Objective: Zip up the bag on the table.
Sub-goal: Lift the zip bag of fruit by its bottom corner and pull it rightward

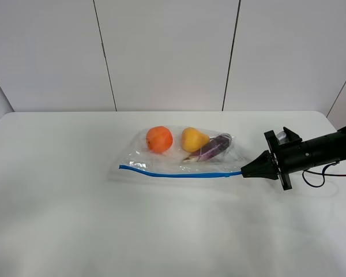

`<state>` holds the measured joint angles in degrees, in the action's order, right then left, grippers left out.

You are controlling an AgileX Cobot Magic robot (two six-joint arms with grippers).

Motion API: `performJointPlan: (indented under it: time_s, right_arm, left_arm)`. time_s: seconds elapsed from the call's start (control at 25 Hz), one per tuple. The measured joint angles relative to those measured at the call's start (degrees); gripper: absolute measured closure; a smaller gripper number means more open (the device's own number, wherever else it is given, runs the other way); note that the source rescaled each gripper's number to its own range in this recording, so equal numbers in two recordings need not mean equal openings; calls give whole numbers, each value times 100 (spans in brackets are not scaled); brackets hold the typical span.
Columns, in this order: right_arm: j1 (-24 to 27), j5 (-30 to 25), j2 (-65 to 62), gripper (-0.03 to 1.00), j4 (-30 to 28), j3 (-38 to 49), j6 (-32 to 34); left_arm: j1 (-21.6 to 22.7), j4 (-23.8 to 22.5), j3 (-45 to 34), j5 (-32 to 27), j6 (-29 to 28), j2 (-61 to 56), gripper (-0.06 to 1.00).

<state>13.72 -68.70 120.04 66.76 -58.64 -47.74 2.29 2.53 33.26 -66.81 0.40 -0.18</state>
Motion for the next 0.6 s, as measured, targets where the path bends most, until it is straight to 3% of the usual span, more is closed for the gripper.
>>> performJointPlan:
  time_s: [0.6]
  right_arm:
    - [-7, -20, -415, 97, 526, -18, 264]
  left_arm:
    - [0, 85, 122, 162, 0, 187, -4]
